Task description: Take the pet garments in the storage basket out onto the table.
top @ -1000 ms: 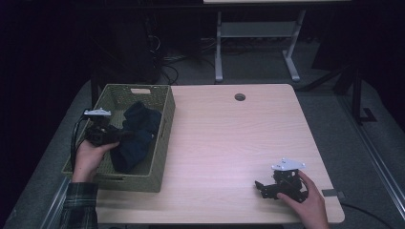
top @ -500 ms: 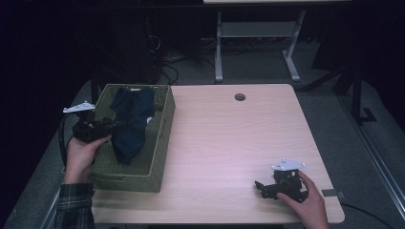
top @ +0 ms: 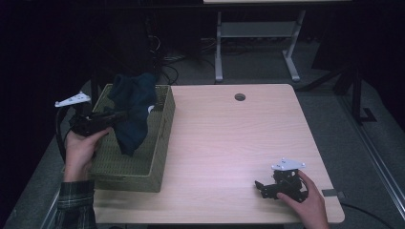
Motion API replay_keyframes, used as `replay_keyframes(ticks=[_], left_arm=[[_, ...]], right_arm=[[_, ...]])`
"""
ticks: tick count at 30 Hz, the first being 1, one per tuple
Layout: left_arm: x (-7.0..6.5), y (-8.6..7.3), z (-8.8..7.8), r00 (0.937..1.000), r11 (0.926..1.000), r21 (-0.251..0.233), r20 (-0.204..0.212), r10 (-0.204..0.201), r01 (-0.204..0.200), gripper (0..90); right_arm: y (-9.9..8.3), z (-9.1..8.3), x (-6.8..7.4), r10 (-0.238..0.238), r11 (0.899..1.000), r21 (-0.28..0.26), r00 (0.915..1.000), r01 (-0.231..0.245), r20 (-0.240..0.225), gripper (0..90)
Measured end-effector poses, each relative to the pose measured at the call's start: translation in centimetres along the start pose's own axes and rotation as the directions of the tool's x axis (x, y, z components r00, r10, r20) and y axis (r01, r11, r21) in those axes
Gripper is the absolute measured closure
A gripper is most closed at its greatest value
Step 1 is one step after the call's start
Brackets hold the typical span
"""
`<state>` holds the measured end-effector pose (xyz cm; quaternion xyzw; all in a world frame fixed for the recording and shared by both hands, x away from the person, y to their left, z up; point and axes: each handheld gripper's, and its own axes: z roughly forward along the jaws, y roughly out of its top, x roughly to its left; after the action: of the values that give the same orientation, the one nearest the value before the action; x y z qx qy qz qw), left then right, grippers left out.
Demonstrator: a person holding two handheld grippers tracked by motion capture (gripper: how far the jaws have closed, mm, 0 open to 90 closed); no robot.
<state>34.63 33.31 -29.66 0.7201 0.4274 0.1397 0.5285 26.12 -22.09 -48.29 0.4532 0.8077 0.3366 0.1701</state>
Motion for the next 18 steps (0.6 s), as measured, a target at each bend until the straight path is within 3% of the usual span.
replay_keyframes(ticks=[8, 18], left_arm=[[-2.0, 1.5, 0.7, 0.9981, 0.9988, -0.029, 0.046, 0.042, -0.04, 70.5], [-4.5, 2.8, 2.6, 0.9908, 0.9961, -0.033, 0.106, 0.084, -0.081, 70.5]], right_arm=[[0.0, 0.0, 0.0, -0.001, 1.0, 0.001, 1.0, 0.001, 0.0, 0.0], [0.0, 0.0, 0.0, -0.002, 1.0, 0.001, 1.0, 0.002, -0.001, 0.0]])
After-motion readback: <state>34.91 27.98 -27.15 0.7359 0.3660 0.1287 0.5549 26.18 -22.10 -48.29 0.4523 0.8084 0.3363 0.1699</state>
